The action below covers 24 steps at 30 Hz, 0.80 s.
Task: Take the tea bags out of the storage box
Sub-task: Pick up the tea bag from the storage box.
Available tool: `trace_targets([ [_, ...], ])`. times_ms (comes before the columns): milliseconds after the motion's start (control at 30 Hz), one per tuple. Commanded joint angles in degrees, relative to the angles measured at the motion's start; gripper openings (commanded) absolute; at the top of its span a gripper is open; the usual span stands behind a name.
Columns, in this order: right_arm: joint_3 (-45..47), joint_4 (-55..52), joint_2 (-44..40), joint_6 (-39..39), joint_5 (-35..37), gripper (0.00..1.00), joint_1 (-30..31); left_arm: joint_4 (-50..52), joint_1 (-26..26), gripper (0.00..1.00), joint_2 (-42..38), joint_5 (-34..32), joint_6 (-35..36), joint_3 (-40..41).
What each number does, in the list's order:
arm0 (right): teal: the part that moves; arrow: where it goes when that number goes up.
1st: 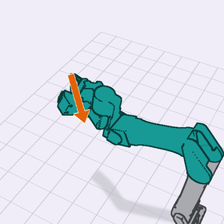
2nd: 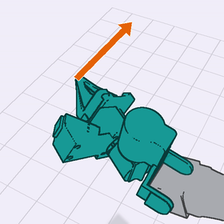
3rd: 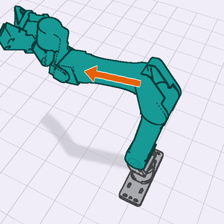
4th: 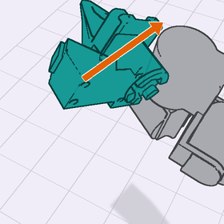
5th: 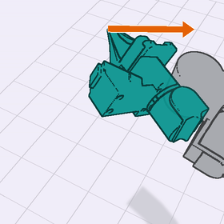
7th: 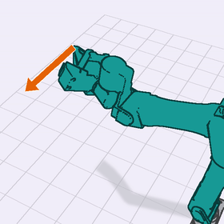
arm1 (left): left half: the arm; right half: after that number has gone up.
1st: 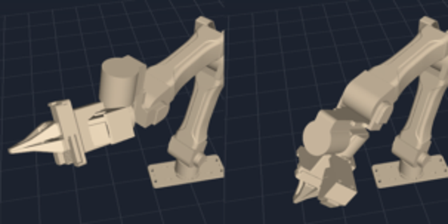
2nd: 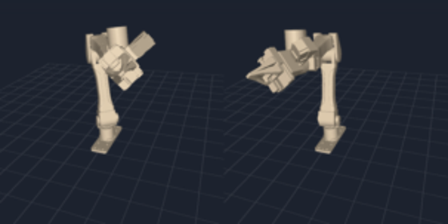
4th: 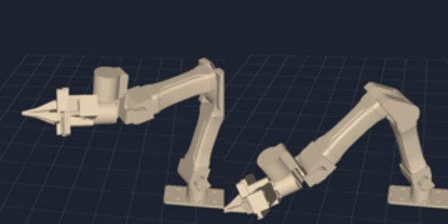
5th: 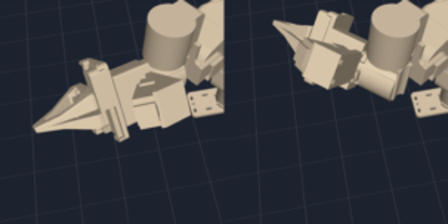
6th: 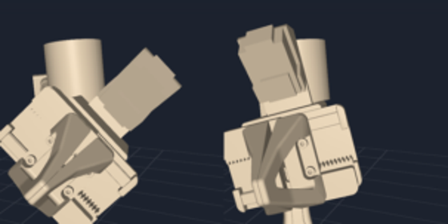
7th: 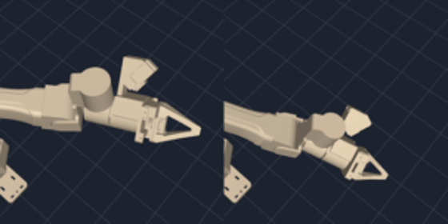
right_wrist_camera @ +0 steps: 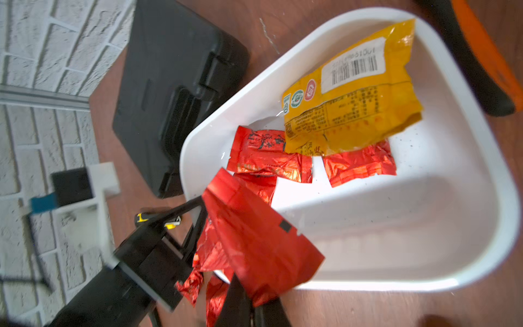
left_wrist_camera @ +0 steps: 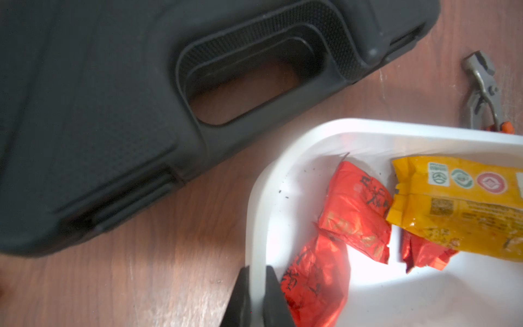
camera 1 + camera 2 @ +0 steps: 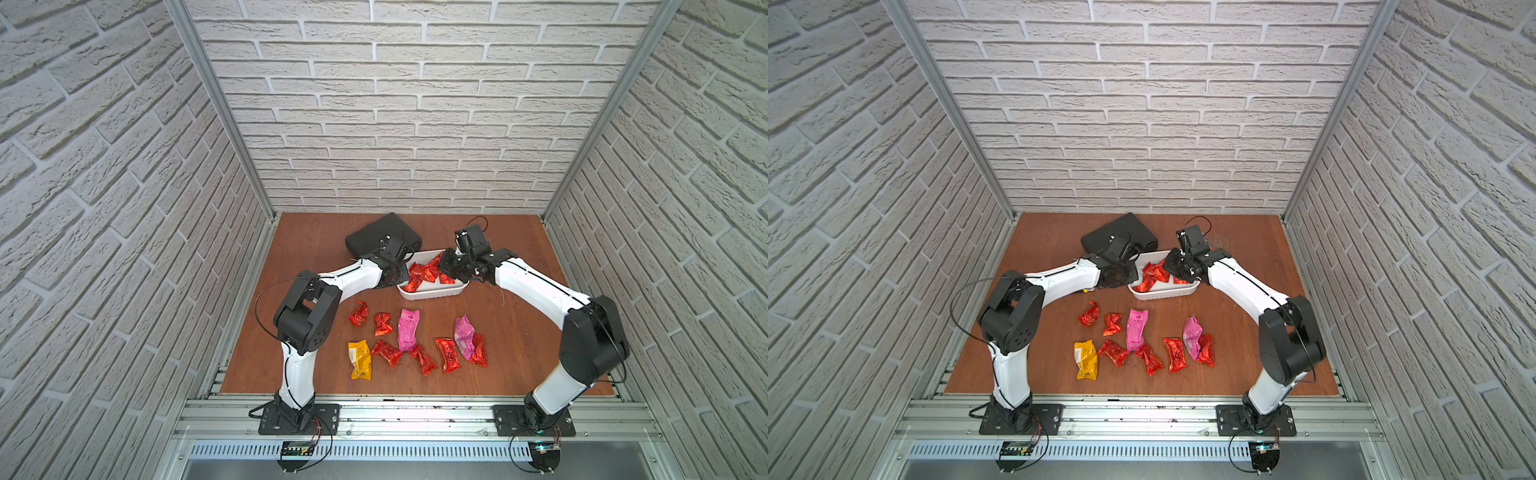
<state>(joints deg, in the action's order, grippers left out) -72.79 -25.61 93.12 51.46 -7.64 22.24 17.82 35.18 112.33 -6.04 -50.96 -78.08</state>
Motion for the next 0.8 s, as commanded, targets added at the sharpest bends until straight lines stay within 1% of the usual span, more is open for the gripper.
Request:
trace_targets([
  [0, 3.2, -6.4, -5.9, -10.3, -1.4, 0.02, 0.4, 0.7, 0.0, 0.0, -1.5, -1.1, 1.8, 0.0],
  [200, 10.9, -11.0, -14.5, -23.6, -6.2, 0.02, 1.1, 0.5, -0.1, 0.0, -1.2, -0.7, 3.4, -0.6],
  [300, 14.5, -12.3, -17.6, -26.9, -8.0, 0.02, 2.1, 0.4, -0.1, 0.0, -1.2, -0.5, 4.0, -0.6],
  [400, 17.4, -12.0, -19.4, -28.1, -9.1, 0.02, 3.7, 0.3, -0.1, 0.0, -1.2, -0.1, 4.6, -0.6],
  [567, 18.8, -11.1, -17.1, -29.5, -7.7, 0.02, 7.2, 0.4, -0.1, 0.0, -0.8, 0.1, 5.1, -0.8],
  [767, 18.9, -5.7, -10.9, -27.3, -6.5, 0.02, 11.2, 0.7, -0.1, 0.0, -0.6, 0.5, 5.2, -0.6],
])
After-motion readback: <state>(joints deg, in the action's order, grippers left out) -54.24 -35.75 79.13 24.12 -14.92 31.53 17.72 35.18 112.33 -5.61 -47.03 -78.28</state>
